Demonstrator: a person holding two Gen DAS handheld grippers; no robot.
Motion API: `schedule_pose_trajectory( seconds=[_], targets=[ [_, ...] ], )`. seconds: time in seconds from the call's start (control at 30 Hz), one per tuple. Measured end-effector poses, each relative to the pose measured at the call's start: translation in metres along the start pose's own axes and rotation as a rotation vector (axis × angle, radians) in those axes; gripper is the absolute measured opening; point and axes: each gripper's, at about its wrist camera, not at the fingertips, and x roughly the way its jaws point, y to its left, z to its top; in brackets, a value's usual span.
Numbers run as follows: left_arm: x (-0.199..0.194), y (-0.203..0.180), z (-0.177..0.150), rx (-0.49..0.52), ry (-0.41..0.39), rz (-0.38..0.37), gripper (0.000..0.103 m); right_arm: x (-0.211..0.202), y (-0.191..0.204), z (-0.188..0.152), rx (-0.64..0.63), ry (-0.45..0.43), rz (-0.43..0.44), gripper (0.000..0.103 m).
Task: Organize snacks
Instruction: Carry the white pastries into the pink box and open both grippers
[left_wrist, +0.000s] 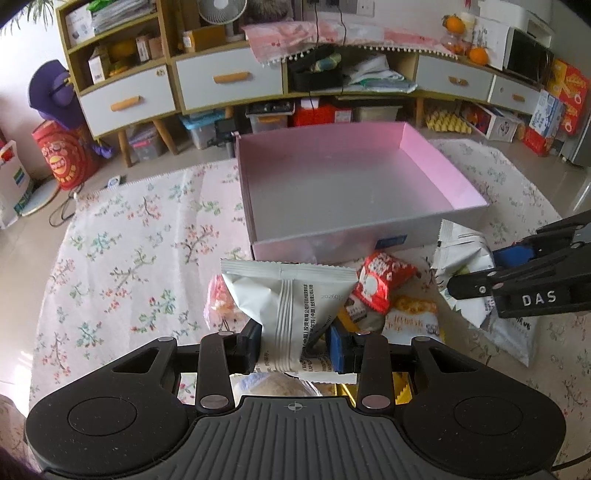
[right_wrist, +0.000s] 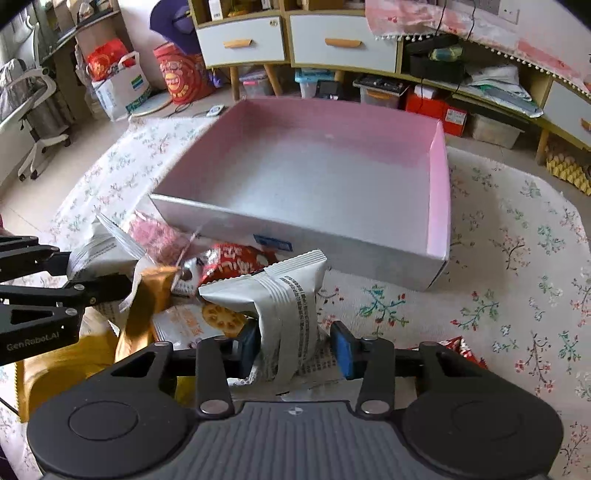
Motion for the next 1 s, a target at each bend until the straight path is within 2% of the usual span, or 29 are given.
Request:
schedule_pose_trajectory(
  seconds=[0.17, 0.27, 0.4, 0.57, 0.73, 1.0],
  targets=[
    [-0.007, 0.0, 0.012, -0.012, -0.035, 0.012, 0.034, -0.017, -0.008, 0.006, 0.054, -0.05, -0.008, 0.021],
    [-0.006, 0.0, 0.026, -0.007, -0.059, 0.003, 0.034, -0.029, -0.013, 0.011, 0.098, -0.088, -0.018, 0.021],
    [0.005, 0.0, 0.048, 0.005, -0.091, 0.029, 0.034, -0.033, -0.021, 0.024, 0.128, -0.121, -0.05, 0.021],
    [0.033, 0.003, 0.071, -0.009, -0.095, 0.03, 0.034, -0.023, -0.036, 0.044, 0.188, -0.154, -0.041, 0.021],
    [0.063, 0.01, 0.077, -0.036, -0.094, 0.027, 0.034, -0.004, -0.045, 0.058, 0.208, -0.186, -0.056, 0.021],
    [0.074, 0.001, 0.076, 0.046, -0.153, 0.075, 0.035, 0.019, -0.051, 0.058, 0.223, -0.189, -0.053, 0.022]
  ],
)
